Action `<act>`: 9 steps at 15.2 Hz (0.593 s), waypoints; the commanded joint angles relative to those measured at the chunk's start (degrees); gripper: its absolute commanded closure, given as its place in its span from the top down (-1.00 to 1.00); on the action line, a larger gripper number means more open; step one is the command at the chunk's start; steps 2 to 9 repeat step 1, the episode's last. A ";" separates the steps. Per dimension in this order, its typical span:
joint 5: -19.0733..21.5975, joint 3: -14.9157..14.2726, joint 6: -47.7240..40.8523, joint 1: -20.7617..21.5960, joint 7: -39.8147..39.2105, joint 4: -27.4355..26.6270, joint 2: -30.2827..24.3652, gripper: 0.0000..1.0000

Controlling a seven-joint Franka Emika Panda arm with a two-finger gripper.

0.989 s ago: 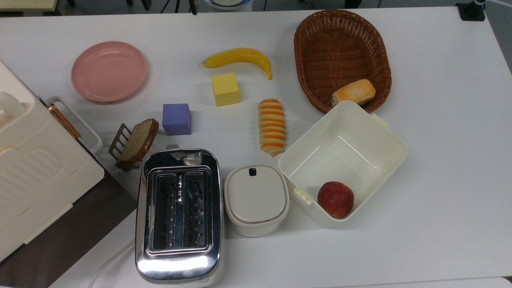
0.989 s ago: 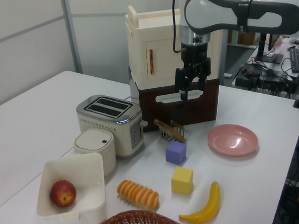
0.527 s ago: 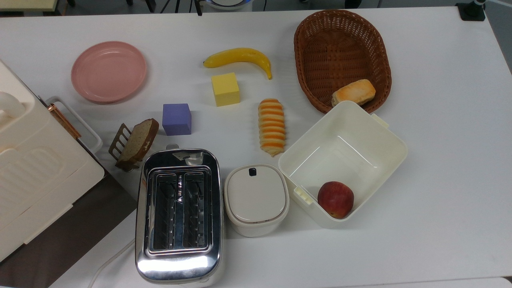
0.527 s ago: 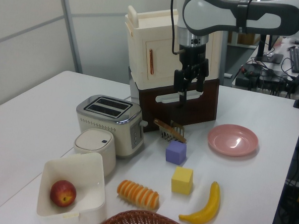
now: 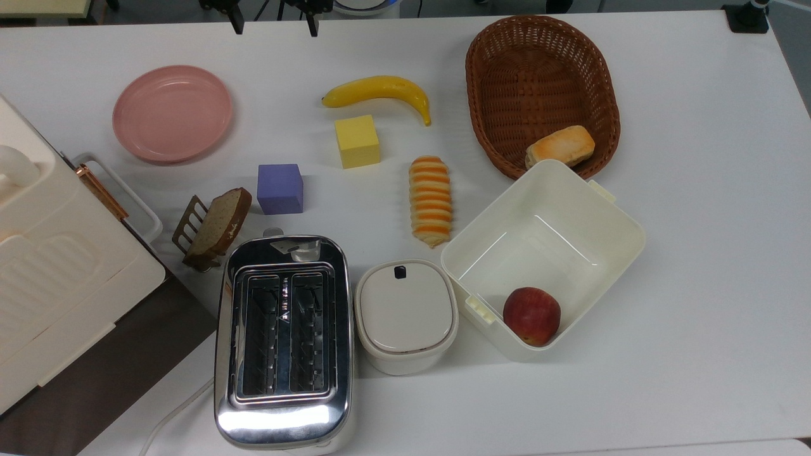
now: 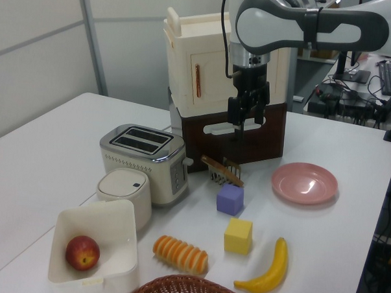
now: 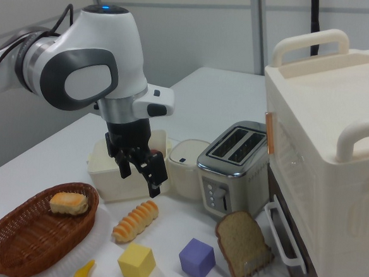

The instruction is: Put the purple cube on the table

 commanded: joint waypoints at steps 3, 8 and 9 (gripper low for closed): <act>0.07 -0.18 -2.11 0.00 -0.80 0.71 -1.52 1.00; 0.07 -0.18 -2.11 0.00 -0.80 0.71 -1.52 1.00; 0.07 -0.18 -2.11 0.00 -0.80 0.71 -1.52 1.00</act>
